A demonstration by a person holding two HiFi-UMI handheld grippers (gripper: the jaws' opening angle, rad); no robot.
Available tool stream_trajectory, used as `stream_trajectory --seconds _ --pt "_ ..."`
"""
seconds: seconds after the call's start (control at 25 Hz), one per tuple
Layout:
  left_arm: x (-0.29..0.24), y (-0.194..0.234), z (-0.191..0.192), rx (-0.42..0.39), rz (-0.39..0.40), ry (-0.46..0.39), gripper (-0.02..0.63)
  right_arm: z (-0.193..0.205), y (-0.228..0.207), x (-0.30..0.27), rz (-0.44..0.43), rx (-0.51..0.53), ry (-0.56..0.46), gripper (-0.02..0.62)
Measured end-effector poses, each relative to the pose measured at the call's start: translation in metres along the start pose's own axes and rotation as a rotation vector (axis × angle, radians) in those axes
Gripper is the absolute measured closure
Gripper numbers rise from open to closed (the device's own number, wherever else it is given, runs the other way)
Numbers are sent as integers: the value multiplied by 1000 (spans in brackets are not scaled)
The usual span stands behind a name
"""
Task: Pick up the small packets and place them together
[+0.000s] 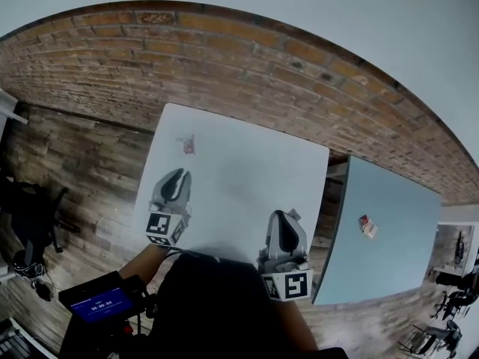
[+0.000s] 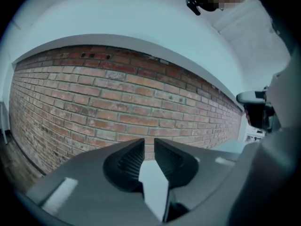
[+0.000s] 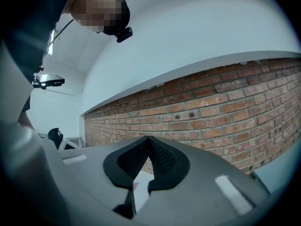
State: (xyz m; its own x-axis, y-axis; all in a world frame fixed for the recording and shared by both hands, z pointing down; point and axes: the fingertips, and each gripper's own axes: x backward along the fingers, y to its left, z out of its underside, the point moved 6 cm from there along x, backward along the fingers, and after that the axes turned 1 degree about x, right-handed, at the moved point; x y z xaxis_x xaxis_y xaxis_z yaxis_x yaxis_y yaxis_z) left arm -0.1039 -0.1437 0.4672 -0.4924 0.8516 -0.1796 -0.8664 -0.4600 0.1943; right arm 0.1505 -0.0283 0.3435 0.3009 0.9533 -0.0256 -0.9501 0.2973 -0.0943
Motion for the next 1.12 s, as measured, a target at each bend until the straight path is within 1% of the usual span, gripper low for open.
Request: stream_trajectory --seconds 0.12,0.24,0.32,0.4,0.52,0.6,0.68,0.84,1.0,1.12 --pt "-25 27 30 10 -3 60 539 -2 9 -18 -9 -16 10 594" --pt "-50 51 59 -19 8 137 538 -3 16 -41 -11 8 12 594" --pt "-70 63 75 -24 22 183 538 -3 17 -56 -14 25 13 594" --pt "-86 80 92 -8 8 229 539 -1 20 -67 -11 33 13 594" --pt "-101 108 117 33 -34 301 538 5 24 -71 11 50 44 594" --pt "-111 120 130 21 -33 347 537 11 26 -70 20 52 62 594" --pt "-121 129 139 10 -24 379 538 16 28 -72 30 41 77 594" --pt "-134 132 158 19 3 435 538 23 25 -76 60 33 96 594" --pt "-140 134 169 39 -11 455 538 26 25 -82 73 37 96 594" --pt "-141 134 178 38 -12 480 538 32 27 -88 59 2 120 594"
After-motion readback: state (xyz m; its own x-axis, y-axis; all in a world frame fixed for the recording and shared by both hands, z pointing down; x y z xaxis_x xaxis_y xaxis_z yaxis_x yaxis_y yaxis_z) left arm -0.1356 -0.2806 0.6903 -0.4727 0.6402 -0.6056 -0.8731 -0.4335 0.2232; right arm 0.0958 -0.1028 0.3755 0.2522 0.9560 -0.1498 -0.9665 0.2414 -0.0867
